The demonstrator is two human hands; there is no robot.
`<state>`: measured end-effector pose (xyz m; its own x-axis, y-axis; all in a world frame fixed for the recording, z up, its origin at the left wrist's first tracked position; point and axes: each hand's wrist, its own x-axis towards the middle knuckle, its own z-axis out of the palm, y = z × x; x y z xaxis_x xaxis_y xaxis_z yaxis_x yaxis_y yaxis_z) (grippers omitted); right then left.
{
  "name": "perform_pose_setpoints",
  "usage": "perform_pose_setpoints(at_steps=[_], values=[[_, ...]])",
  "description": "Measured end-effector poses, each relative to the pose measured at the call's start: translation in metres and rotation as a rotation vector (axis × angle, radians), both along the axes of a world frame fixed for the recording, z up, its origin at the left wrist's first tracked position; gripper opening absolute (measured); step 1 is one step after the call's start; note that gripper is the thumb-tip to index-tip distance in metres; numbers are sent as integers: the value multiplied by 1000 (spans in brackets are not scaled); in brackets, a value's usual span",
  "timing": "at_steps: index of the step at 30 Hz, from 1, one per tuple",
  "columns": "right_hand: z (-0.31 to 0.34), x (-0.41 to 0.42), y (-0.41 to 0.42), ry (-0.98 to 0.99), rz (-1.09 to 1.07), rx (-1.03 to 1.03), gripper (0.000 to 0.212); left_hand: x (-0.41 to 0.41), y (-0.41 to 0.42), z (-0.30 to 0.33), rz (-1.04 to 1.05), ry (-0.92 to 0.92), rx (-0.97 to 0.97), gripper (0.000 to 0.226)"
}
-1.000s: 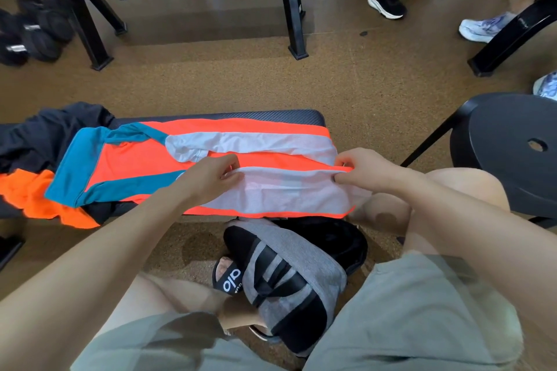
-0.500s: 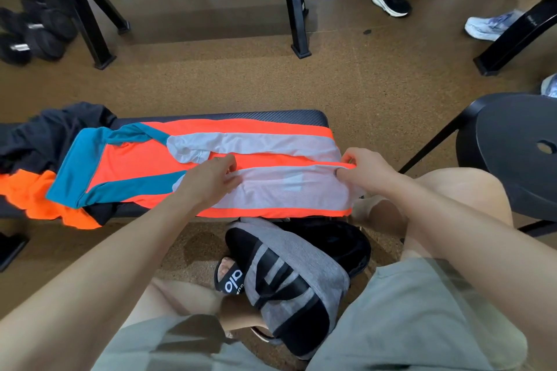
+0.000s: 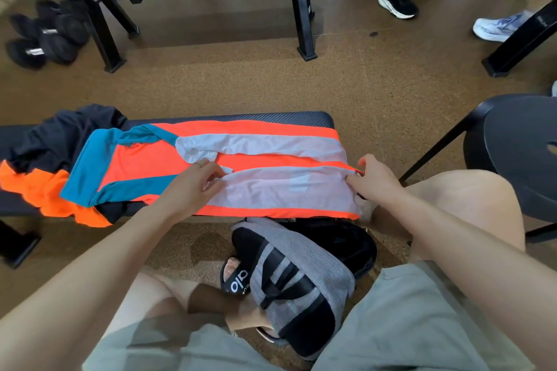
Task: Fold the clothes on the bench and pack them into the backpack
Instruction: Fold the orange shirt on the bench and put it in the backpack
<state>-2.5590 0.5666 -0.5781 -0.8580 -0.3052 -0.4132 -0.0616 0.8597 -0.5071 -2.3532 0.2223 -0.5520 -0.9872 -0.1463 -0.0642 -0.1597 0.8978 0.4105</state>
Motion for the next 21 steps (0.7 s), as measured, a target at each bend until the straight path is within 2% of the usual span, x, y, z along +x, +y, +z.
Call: perform_pose_setpoints(at_steps=[2, 5, 8, 11, 14, 17, 19, 21], values=[[5, 7, 0, 110, 17, 43, 45, 1, 2, 3, 95, 51, 32, 6], [22, 29, -3, 361, 129, -24, 25, 13, 9, 13, 66, 176, -113, 14], [26, 65, -8, 297, 236, -97, 2, 34, 25, 16, -141, 189, -244, 20], [15, 96, -7, 194, 285, -92, 3, 47, 39, 0, -294, 40, -421, 39], [3, 109, -8, 365, 371, -27, 22, 49, 42, -13, -233, -40, -445, 51], [-2, 114, -10, 592, 525, 9, 47, 46, 43, -13, -225, -36, -447, 49], [-5, 114, -13, 646, 665, 40, 64, 44, 45, -8, -233, 14, -431, 42], [-6, 109, -20, 634, 744, 67, 73, 42, 46, -5, -170, 71, -433, 45]])
